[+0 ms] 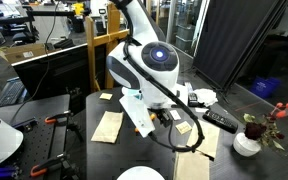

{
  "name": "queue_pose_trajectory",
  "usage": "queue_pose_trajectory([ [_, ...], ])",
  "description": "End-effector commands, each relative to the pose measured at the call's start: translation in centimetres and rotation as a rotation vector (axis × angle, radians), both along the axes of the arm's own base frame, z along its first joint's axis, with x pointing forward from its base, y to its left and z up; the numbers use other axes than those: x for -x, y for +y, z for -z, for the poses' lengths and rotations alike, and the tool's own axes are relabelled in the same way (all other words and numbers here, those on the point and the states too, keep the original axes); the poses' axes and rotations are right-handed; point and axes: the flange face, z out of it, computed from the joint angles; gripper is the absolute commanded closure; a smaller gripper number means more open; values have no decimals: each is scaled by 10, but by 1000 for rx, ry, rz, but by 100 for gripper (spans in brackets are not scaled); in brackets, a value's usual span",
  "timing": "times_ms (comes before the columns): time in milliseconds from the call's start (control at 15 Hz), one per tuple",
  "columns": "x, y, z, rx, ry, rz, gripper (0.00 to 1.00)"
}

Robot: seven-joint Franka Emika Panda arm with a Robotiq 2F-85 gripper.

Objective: Take the marker out of the cup and put it on the table

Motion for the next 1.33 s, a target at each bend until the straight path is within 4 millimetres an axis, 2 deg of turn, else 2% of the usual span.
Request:
queue_pose_trajectory([
  [0,14,15,-45,21,-27,-25,0],
  [533,41,47,-119,64,20,-50,0],
  [933,56,63,-167,110,39,-33,0],
  [1000,42,58,-152,103,30,-46,0],
  [1133,43,60,-157,106,22,-48,0],
  [1267,43,60,-152,105,32,-48,0],
])
